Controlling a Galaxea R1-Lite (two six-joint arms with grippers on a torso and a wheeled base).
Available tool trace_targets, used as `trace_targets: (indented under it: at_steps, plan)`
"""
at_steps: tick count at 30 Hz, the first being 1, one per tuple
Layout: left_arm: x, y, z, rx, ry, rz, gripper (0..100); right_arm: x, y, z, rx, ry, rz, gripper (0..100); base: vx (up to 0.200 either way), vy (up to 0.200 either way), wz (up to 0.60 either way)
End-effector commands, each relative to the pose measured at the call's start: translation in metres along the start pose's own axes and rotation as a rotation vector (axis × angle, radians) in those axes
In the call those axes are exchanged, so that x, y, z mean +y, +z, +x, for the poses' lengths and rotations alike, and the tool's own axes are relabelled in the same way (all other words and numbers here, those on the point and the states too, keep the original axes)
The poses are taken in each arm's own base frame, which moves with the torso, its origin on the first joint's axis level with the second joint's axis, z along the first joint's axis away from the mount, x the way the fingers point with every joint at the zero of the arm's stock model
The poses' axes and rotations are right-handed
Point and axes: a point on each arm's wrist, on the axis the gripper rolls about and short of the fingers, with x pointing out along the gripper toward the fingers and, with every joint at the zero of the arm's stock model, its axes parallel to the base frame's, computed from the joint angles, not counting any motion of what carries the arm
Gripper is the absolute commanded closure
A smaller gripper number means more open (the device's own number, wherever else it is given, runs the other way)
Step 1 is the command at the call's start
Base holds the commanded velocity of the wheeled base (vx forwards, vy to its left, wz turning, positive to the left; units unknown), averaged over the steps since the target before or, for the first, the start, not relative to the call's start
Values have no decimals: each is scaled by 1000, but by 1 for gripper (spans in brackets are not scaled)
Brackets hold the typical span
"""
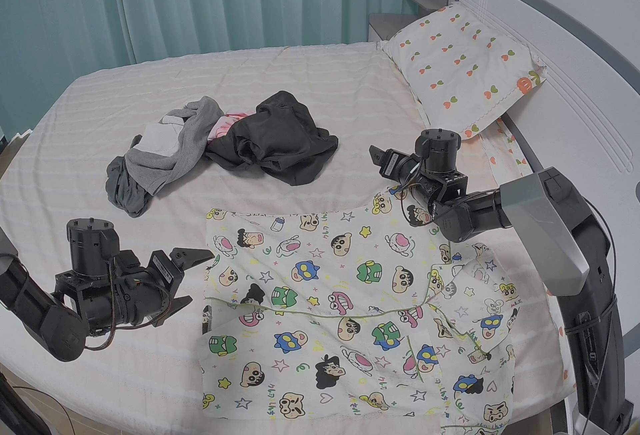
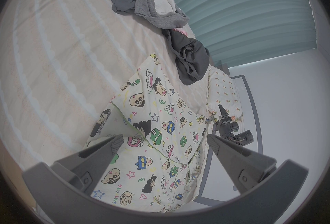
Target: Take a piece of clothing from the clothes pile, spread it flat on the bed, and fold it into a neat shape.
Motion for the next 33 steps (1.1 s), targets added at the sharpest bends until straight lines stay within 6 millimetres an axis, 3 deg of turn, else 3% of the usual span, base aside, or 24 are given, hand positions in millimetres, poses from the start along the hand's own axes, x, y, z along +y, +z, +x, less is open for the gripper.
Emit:
trace_targets:
  at_steps: [1,5,10,15,22,31,33]
  plan:
    - [1,-1,1,4,4,-1,0,15,-9,-4,-4,15,-98,0,0,0,0]
    - [1,-1,1,2,5,-1,0,21,-17,-10,-21,41,-167,0,0,0,0]
    - [2,-1,1,5,7,-2,0,4,-40,-15,53,15,-346,0,0,0,0]
    - [2,-2,0,6,8,-2,0,-1,-44,-17,82,0,-380,0,0,0,0]
    - [1,-3,1,9,7,1,0,-13,-38,-14,55,-20,-429,0,0,0,0]
    - [2,-3,1,12,9,0,0,4,-5,-4,-117,-25,-223,0,0,0,0]
    - [2,-3,1,12,9,0,0,2,-8,-2,-111,-45,-228,0,0,0,0]
